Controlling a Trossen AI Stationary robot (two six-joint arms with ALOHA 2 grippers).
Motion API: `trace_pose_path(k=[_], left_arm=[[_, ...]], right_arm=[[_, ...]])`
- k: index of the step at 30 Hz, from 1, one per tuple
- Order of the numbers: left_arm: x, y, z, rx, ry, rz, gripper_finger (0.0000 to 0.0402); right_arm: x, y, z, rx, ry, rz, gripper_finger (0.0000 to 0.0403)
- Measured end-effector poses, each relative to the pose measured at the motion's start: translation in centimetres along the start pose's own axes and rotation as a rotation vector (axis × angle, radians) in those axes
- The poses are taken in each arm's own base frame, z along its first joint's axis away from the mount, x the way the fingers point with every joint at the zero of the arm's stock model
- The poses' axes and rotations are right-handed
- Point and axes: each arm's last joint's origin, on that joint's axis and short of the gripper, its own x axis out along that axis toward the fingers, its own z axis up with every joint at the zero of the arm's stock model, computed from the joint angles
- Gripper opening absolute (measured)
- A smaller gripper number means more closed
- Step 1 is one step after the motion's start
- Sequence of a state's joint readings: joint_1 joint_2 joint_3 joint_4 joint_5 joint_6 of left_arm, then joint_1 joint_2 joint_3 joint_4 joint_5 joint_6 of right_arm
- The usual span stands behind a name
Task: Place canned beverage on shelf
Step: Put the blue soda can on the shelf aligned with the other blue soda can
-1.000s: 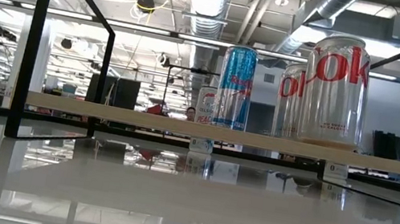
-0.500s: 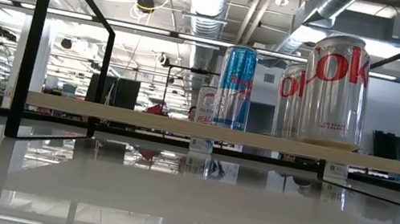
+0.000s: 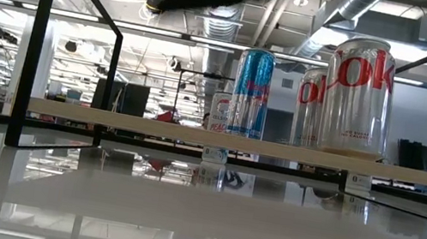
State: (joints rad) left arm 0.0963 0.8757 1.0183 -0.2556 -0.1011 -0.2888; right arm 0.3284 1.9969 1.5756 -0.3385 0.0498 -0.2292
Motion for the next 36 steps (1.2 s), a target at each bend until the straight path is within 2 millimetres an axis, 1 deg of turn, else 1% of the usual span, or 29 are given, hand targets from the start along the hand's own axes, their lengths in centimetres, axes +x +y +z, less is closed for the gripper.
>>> trace_pose_path(k=[2,4,7,10,12,17,21,26,29,36], left_arm=[[-0.1,-0.1,0.0,0.001,0.003,-0.016,0.0206],[-0.1,-0.2,0.0,0.002,0.009,-0.026,0.0206],[-0.3,-0.2,0.1,0.001,0.000,-0.034,0.0206],[-0.2,-0.2,0.0,0.002,0.007,-0.044,0.0206],[-0.2,-0.2,0.0,0.005,0.009,-0.045,0.0206],[-0.2,-0.3,0.0,0.014,0.009,-0.049,0.0206],[-0.2,-0.3,0.0,0.016,0.009,-0.049,0.0206],[-0.2,-0.2,-0.2,0.012,0.028,-0.043,0.0206],[-0.2,-0.2,-0.2,0.002,0.034,-0.041,0.0206],[-0.2,-0.2,-0.3,-0.006,0.045,-0.038,0.0206]], right_arm=[[2.0,-0.2,0.1,0.013,0.028,0.002,0.0024],[3.3,-0.1,0.2,0.013,0.054,0.008,0.0024],[4.6,-0.1,0.8,0.023,0.057,0.011,0.0024],[6.1,-0.3,0.4,0.045,0.082,0.011,0.0024],[6.6,-0.6,-0.1,0.055,0.117,0.011,0.0024],[7.1,-2.1,-0.9,0.105,0.143,-0.012,0.0024],[7.1,-3.4,-1.3,0.136,0.149,-0.029,0.0024],[7.1,-4.4,-1.6,0.156,0.153,-0.045,0.0024],[7.1,-4.1,-1.5,0.144,0.151,-0.026,0.0024],[7.2,-1.4,-0.5,0.067,0.111,0.023,0.0024]])
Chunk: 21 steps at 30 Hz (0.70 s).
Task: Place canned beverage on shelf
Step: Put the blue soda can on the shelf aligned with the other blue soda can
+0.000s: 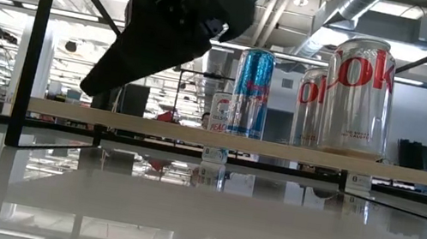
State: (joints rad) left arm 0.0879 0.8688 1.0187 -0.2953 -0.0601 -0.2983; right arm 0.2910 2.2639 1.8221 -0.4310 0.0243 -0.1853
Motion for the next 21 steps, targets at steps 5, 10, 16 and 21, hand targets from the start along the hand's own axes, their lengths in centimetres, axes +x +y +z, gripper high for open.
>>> trace_pose_path(k=[5,10,16,21], left_arm=[[0.0,0.0,0.0,-0.003,0.002,0.002,0.0206],[0.0,0.0,0.0,-0.005,0.002,0.002,0.0206],[0.0,0.0,0.0,-0.003,0.002,0.005,0.0206],[0.0,0.0,-0.1,-0.003,0.007,0.005,0.0206]], right_arm=[[0.2,-0.6,-0.5,0.012,0.017,-0.006,0.0024],[0.3,-1.8,-1.1,0.057,0.047,-0.017,0.0024],[0.3,-2.5,-1.5,0.070,0.067,-0.016,0.0024],[0.2,-3.0,-1.6,0.088,0.066,-0.021,0.0024]])
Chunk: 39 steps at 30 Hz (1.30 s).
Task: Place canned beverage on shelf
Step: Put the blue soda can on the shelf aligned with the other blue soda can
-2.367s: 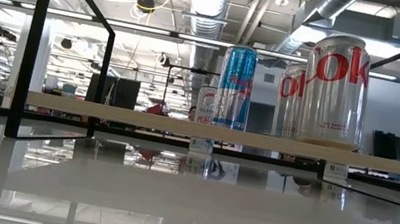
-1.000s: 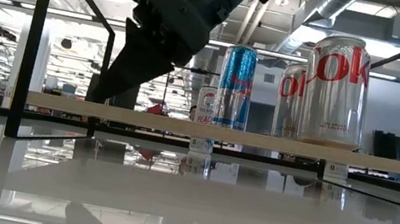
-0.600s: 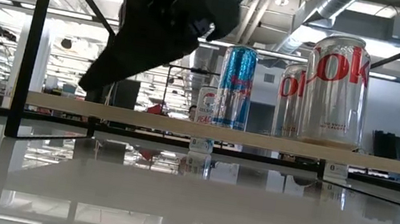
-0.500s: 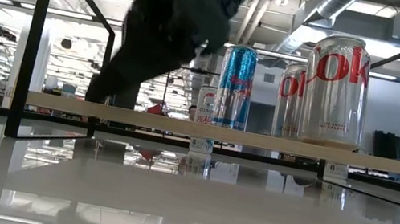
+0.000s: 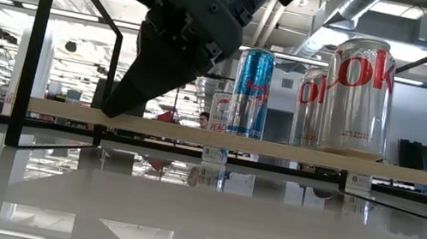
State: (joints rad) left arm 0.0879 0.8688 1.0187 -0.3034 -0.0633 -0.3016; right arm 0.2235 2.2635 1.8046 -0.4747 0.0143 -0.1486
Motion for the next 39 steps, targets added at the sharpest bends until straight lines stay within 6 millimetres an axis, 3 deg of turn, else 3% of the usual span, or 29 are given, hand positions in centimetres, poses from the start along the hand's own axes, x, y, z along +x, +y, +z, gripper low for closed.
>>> trace_pose_path(k=[18,26,29,34,39], left_arm=[[0.0,0.0,0.0,-0.001,0.002,-0.003,0.0206],[0.0,0.0,-0.1,0.001,0.011,-0.007,0.0206],[0.0,0.0,-0.2,0.007,0.020,-0.007,0.0206],[0.0,-0.2,-0.3,0.009,0.032,-0.036,0.0206],[0.5,-1.0,-2.1,0.044,0.076,-0.096,0.0206]], right_arm=[[0.0,0.0,0.2,-0.002,-0.005,-0.077,0.0024],[-0.4,1.4,0.5,-0.049,-0.009,-0.058,0.0024],[-3.0,2.4,0.9,-0.089,0.021,-0.037,0.0024],[-10.8,3.9,2.3,-0.150,-0.006,-0.011,0.0024],[-18.9,4.6,2.7,-0.186,-0.087,-0.018,0.0024]])
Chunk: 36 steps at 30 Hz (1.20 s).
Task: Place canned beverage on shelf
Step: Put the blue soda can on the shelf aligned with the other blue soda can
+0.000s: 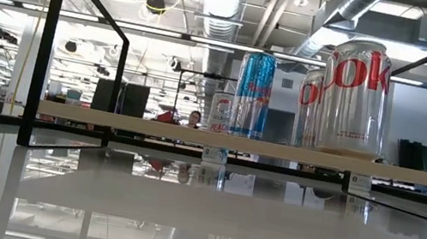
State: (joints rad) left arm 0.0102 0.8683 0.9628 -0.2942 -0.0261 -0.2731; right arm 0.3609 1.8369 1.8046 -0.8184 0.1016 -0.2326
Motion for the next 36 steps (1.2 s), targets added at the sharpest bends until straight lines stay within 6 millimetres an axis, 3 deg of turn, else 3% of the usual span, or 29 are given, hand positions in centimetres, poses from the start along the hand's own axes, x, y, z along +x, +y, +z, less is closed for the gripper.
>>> trace_pose_path(k=[4,8,12,17,21,31,36], left_arm=[[0.8,-1.1,-1.1,0.064,-0.026,-0.109,0.0206],[1.4,-2.6,-2.0,0.169,-0.057,-0.351,0.0206],[2.7,-3.5,-3.2,0.218,-0.059,-0.433,0.0206],[4.8,-3.8,-4.7,0.223,0.011,-0.415,0.0206],[6.3,-3.9,-5.8,0.218,0.074,-0.410,0.0206],[7.4,-4.1,-6.8,0.211,0.148,-0.483,0.0206],[7.3,-4.1,-6.8,0.207,0.155,-0.501,0.0206]], right_arm=[[-6.4,-0.1,0.1,0.003,-0.081,-0.064,0.0024],[-11.9,-0.9,0.4,-0.044,-0.267,-0.117,0.0024],[-15.1,-2.0,1.3,-0.043,-0.471,-0.195,0.0024],[-15.0,-2.4,1.5,-0.074,-0.486,-0.220,0.0034],[-14.4,-1.8,1.6,-0.117,-0.471,-0.209,0.0068],[-10.1,-0.6,2.7,-0.248,-0.388,-0.230,0.0206],[-7.3,-0.7,2.6,-0.229,-0.272,-0.336,0.0259]])
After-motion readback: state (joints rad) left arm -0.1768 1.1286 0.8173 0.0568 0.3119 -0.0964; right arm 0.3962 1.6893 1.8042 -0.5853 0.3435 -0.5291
